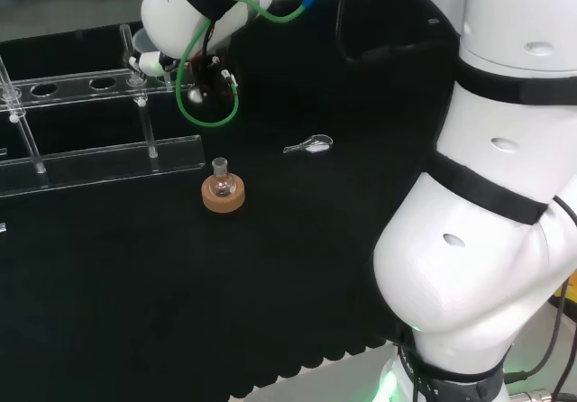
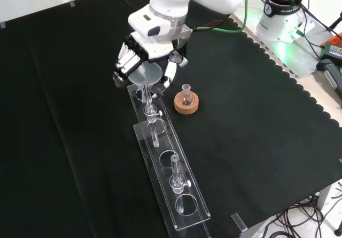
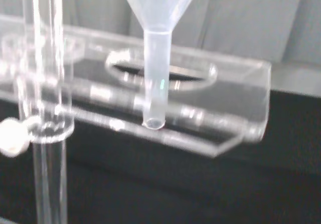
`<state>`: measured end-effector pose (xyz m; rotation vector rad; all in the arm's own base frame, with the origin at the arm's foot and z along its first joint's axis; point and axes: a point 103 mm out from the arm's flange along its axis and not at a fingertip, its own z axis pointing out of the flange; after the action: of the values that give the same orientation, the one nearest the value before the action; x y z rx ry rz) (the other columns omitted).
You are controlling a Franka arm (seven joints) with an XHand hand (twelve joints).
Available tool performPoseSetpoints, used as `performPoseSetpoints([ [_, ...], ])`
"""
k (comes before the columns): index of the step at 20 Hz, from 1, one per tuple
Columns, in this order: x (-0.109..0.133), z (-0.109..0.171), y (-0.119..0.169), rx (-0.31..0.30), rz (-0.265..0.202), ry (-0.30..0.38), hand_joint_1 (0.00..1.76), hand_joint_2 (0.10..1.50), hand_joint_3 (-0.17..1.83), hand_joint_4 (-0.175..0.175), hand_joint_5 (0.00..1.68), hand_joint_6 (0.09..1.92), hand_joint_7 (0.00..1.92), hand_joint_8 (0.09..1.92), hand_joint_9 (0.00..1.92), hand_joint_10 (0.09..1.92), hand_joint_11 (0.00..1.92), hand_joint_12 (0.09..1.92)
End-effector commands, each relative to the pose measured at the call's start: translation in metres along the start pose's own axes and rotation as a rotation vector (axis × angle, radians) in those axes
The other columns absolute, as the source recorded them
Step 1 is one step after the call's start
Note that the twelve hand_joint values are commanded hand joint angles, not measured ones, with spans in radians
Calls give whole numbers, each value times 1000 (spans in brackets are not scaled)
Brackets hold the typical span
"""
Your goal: Pick up the funnel from the transparent funnel stand.
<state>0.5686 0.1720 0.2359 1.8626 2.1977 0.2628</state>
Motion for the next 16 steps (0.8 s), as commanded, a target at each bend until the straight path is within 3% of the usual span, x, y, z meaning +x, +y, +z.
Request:
performPoseSetpoints([
  [1,-15,-37,4,-81,0,-75,594,859,520,-175,644,620,897,944,1302,665,1328,903],
  [3,-24,-52,4,-90,14,-86,595,859,520,-175,653,641,910,947,1309,664,1340,902],
  [5,-32,-81,3,-102,-14,-117,597,854,518,-175,671,680,938,946,1330,653,1370,888],
  [9,-44,-141,-1,34,-78,-83,603,843,504,-175,750,757,1026,904,1408,583,1432,840],
  [11,-47,-172,-1,56,-93,-72,616,844,489,-175,830,791,1099,850,1485,512,1479,800],
  [16,-48,-226,-17,-13,-92,-11,657,855,465,-175,964,812,1211,801,1612,421,1566,744],
])
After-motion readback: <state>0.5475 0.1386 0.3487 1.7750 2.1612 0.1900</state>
